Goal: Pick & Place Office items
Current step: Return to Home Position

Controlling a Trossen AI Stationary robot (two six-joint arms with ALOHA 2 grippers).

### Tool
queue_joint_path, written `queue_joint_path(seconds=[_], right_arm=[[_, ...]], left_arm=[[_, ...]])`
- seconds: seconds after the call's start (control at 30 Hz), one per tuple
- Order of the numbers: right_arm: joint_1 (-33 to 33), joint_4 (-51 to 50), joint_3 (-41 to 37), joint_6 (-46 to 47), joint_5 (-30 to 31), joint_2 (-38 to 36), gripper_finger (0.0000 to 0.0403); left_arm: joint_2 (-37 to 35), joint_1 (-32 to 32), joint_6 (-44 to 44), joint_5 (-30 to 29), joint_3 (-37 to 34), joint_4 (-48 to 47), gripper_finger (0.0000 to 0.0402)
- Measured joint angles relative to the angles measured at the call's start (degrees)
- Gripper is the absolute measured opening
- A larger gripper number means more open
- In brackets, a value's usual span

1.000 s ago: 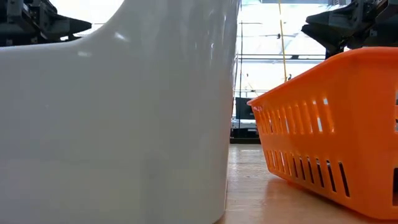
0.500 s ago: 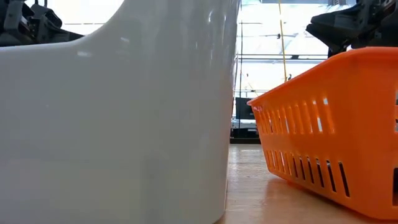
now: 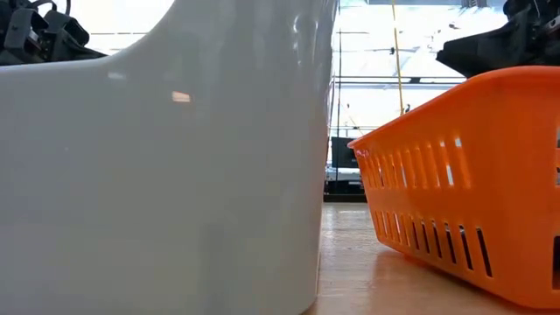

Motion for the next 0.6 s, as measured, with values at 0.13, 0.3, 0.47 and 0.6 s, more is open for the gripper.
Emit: queue_joint_path(seconds=[0.13, 0.3, 0.47, 0.6], right_arm=[[-2.2, -3.8, 0.0, 0.0, -4.7, -4.6, 0.0112], [-9.6, -10.3, 0.0, 1.7, -9.1, -8.3, 0.0112], [-17.5, -17.3, 0.0, 4.1, -17.2, -11.2, 0.0112], [-21.2, -20.3, 0.0, 4.4, -19.4, -12.0, 0.0112]], left_arm=[[0.0, 0.0, 0.1, 0.0, 0.0, 0.1, 0.0244], [0.0, 0.0, 0.1, 0.0, 0.0, 0.2, 0.0244], [0.0, 0.0, 0.1, 0.0, 0.0, 0.3, 0.0244], [0.0, 0.0, 0.1, 0.0, 0.0, 0.3, 0.0244]])
